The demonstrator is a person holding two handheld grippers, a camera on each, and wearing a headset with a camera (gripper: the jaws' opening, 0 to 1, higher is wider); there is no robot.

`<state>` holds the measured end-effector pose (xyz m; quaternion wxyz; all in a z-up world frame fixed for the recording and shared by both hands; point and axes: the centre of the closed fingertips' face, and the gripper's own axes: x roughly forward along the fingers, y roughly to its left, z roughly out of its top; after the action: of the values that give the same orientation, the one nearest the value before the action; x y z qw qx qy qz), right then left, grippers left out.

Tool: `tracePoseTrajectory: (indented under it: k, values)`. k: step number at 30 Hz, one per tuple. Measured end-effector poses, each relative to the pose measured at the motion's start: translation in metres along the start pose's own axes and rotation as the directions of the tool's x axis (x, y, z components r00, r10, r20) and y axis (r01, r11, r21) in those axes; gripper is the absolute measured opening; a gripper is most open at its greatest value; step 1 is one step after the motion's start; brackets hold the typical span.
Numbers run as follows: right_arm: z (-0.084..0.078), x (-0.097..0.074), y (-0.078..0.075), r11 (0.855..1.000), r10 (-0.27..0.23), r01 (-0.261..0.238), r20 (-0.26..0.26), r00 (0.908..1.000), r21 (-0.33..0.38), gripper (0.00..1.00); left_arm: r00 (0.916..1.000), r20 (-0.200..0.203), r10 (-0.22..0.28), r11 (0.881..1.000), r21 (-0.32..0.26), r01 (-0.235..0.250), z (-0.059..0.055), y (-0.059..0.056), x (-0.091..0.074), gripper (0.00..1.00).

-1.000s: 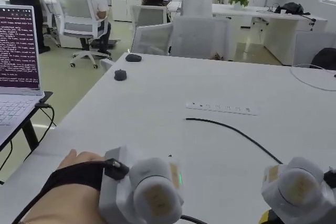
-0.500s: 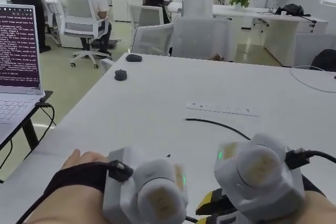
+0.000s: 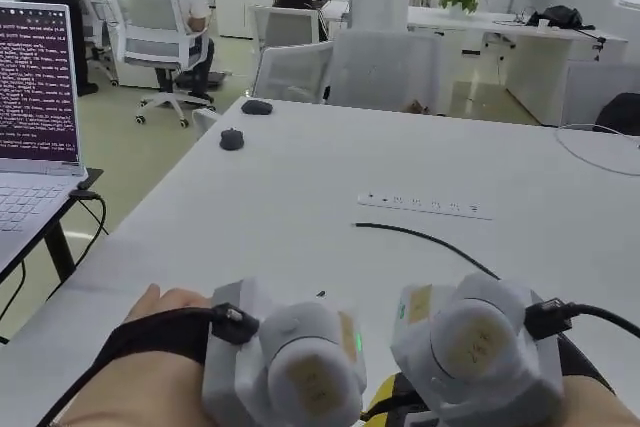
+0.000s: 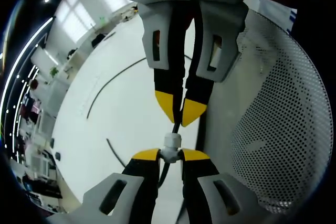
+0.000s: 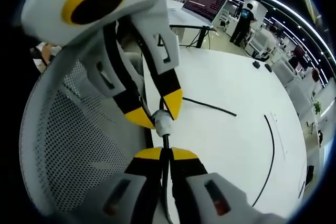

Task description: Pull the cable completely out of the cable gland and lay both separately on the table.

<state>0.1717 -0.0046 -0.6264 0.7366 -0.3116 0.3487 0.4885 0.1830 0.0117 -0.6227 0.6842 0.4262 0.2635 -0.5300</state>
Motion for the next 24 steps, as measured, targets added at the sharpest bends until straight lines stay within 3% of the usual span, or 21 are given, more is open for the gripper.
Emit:
tracePoseTrajectory:
  k: [14, 24]
  values:
    - [-0.051, -0.007, -0.004, 0.999, -0.002, 0.008, -0.111, 0.9939, 0.052, 0.03, 0.9998, -0.019, 0.002, 1.000, -0.010, -0.003, -0.009, 0.003, -0.001, 0.16]
    - [-0.081, -0.011, -0.017, 0.997, -0.012, 0.025, -0.175, 0.9845, 0.072, 0.03, 0.9994, -0.027, 0.022, 0.999, -0.027, -0.023, -0.016, 0.010, -0.005, 0.16]
